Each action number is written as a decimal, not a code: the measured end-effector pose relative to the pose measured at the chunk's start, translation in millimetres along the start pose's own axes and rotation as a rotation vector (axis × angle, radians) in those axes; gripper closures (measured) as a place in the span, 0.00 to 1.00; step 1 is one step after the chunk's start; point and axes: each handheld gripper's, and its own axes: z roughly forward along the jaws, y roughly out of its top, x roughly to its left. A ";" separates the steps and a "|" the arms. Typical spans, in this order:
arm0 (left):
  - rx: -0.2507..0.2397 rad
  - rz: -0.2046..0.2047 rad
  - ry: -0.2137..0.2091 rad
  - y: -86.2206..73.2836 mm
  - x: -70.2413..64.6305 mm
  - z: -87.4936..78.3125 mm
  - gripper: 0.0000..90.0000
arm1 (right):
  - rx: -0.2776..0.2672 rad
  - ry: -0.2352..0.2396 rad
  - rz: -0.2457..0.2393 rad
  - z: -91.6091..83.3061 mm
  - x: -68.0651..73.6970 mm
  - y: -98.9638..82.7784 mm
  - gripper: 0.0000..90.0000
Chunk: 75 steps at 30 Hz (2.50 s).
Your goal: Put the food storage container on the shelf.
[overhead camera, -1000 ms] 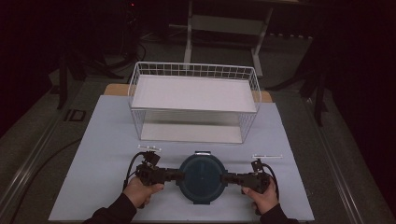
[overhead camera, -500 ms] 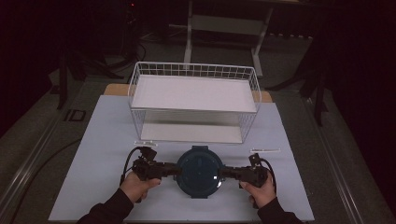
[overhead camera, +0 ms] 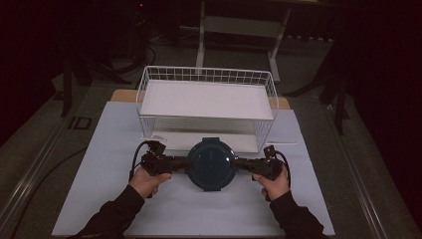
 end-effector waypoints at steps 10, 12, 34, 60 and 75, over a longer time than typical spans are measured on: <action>-0.003 0.030 0.023 13.6 17.8 9.1 0.62 | -0.023 -0.007 0.001 12.4 -21.6 12.4 0.63; -0.011 0.035 0.029 17.4 21.8 11.7 0.62 | -0.028 -0.017 -0.003 14.2 -24.5 16.4 0.63; -0.095 0.076 0.071 27.5 50.0 26.5 0.61 | -0.082 -0.070 -0.060 33.7 -51.2 31.0 0.63; -0.178 0.116 0.147 21.2 53.4 38.1 0.58 | -0.143 -0.215 -0.110 41.0 -48.2 25.4 0.60; -0.214 0.148 0.204 28.8 56.8 43.0 0.50 | -0.219 -0.321 -0.150 45.9 -47.0 30.3 0.53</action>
